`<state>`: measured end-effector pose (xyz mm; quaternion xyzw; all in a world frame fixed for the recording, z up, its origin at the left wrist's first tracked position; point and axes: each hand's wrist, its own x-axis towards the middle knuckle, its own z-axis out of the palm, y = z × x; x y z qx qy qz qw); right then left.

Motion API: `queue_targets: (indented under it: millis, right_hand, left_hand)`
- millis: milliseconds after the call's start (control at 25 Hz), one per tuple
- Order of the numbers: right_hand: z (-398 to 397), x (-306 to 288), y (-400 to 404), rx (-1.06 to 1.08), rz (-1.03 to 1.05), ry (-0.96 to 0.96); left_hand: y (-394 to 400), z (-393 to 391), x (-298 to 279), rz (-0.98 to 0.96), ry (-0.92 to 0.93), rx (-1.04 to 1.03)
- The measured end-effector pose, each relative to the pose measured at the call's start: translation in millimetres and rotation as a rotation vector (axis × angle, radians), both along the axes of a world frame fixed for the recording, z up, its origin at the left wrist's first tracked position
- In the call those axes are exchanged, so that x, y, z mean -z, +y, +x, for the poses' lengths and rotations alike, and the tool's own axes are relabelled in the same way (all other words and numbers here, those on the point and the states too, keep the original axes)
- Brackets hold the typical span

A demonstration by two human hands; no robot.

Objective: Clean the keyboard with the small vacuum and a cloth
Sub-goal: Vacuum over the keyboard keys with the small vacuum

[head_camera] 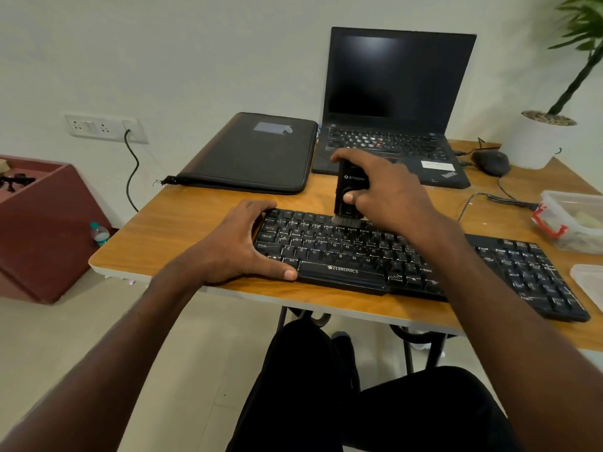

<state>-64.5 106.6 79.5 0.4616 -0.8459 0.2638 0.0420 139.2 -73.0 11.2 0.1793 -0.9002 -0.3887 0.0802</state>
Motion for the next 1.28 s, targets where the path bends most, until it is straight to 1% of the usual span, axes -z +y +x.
queue_targets:
  millis: [80,160,240,360,400,480,520,560,600,640,720,760,800,840,880,920,960,1040,1080,1120,1160,1200,1240,1280]
  right_hand:
    - [-2.9,-2.9,-0.8,0.030,-0.075,-0.031]
    - [3.6,4.1,-4.8,-0.073,-0.150,-0.122]
    - [5.6,11.0,-6.0,-0.163,-0.110,-0.183]
    - [-7.6,-0.1,4.8,-0.157,-0.016,-0.241]
    - [-12.1,-3.8,8.0,-0.116,0.012,-0.211]
    - [-12.2,-6.6,10.5,-0.038,-0.018,-0.063]
    - [-8.8,-4.7,9.9,-0.060,-0.073,-0.058]
    - [-5.2,-2.8,9.5,-0.109,-0.114,-0.102]
    - [-3.2,0.5,9.3,-0.146,-0.106,-0.135]
    - [-3.3,3.0,10.6,-0.131,-0.061,-0.118]
    - [-4.6,1.4,14.4,0.032,0.061,0.037]
    - [-3.5,-1.3,15.5,0.102,0.085,0.126]
    - [-2.3,-1.4,14.5,0.113,0.052,0.157]
    - [0.0,0.0,13.2,0.066,-0.017,0.123]
    - [2.2,2.0,12.5,-0.002,-0.080,0.045]
    - [2.9,3.4,12.7,-0.053,-0.089,-0.012]
    - [0.4,3.3,13.7,-0.065,-0.046,-0.022]
    - [-8.3,0.6,18.9,0.011,0.093,0.028]
    - [-10.7,-0.3,21.5,0.079,0.136,0.070]
    - [-11.1,-0.5,22.9,0.128,0.137,0.108]
    - [-10.0,-0.1,22.7,0.129,0.102,0.122]
    - [-8.1,2.4,21.7,0.080,0.033,0.086]
    - [-6.3,4.7,20.5,0.006,-0.044,0.003]
    - [-5.0,6.8,20.4,-0.050,-0.078,-0.072]
  left_hand:
    - [-0.4,-0.3,1.5,0.041,0.002,0.014]
    - [-0.9,-0.2,1.2,0.102,-0.009,0.036]
    - [-1.9,-1.3,0.8,0.115,-0.021,0.054]
    - [-1.1,-2.4,0.8,0.103,-0.007,0.042]
    - [-0.7,-2.4,1.7,0.096,0.006,0.041]
    - [-0.1,-1.8,2.4,0.093,0.037,0.042]
    - [0.3,-1.1,2.5,0.099,0.047,0.040]
    - [0.5,-0.6,2.6,0.102,0.056,0.035]
    - [0.6,-0.5,2.5,0.100,0.064,0.032]
    - [1.1,-0.8,2.0,0.096,0.069,0.029]
    - [2.6,-1.0,1.4,0.093,0.074,0.026]
    - [2.6,-0.8,1.6,0.096,0.076,0.023]
    - [2.1,-0.3,2.1,0.100,0.074,0.020]
    - [1.9,0.0,2.5,0.101,0.071,0.019]
    - [1.8,-0.2,2.6,0.096,0.069,0.020]
    - [1.4,-0.4,2.7,0.089,0.072,0.021]
    - [0.8,-0.8,2.4,0.082,0.073,0.021]
    - [1.0,-0.8,2.7,0.083,0.070,0.017]
    - [1.0,-0.5,3.8,0.083,0.069,0.021]
    - [0.9,-0.5,4.3,0.081,0.073,0.025]
    - [0.5,-0.6,4.2,0.081,0.077,0.029]
    - [1.0,-0.4,4.1,0.083,0.080,0.029]
    - [0.7,-0.4,4.5,0.084,0.085,0.031]
    - [-0.2,-0.7,5.5,0.085,0.088,0.036]
